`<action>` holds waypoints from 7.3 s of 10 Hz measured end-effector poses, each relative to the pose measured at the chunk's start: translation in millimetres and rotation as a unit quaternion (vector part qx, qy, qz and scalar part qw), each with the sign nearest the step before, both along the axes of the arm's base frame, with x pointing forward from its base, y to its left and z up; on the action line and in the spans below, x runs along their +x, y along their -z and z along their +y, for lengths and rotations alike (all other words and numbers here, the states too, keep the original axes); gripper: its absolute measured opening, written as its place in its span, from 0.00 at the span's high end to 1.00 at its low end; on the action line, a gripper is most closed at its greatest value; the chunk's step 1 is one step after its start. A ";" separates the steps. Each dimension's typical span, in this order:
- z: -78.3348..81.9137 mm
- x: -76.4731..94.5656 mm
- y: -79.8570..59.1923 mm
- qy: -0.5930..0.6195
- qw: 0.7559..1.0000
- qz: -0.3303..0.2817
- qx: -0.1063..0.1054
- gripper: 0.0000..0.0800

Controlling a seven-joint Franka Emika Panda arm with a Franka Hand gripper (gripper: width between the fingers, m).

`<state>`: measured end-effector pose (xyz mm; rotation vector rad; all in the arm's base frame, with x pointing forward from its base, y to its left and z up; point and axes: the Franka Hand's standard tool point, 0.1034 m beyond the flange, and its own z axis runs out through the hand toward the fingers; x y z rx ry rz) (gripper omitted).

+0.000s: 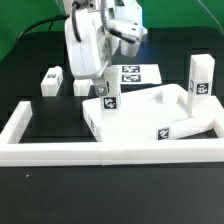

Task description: Assemble desk

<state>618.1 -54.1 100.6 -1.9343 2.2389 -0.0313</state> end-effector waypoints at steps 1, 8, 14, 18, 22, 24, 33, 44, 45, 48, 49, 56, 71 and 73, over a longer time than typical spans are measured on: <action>0.1 -0.1 0.2 -0.013 1.000 -0.001 -0.002 0.64; 13.8 -3.1 -8.5 -0.366 0.927 -0.037 -0.066 0.19; 17.7 6.8 -7.9 -0.540 0.832 -0.055 -0.115 0.25; 5.5 6.2 -8.8 -0.401 0.912 -0.037 -0.080 0.63; 0.3 14.4 -5.0 -0.160 0.987 0.004 -0.021 0.63; 1.8 13.6 -4.0 -0.060 0.998 0.001 0.012 0.63; 17.4 10.5 -0.3 -0.342 0.939 -0.018 -0.028 0.19; 10.6 14.7 -2.3 -0.550 0.831 -0.018 -0.080 0.62; 9.9 15.0 -2.8 -0.488 0.870 -0.012 -0.073 0.62; 9.6 14.8 -3.4 -0.259 0.966 0.019 -0.023 0.62; 12.7 14.5 -3.8 -0.169 0.985 0.028 0.001 0.63; 8.0 15.4 -2.1 -0.361 0.932 -0.004 -0.025 0.40; 1.8 18.5 0.4 -0.622 0.779 -0.025 -0.082 0.64; 0.2 18.9 -0.5 -0.474 0.878 -0.006 -0.071 0.64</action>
Offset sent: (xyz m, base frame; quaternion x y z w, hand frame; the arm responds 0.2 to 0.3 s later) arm -0.0057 0.0162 0.0093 0.0490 -0.0215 -0.3903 0.9191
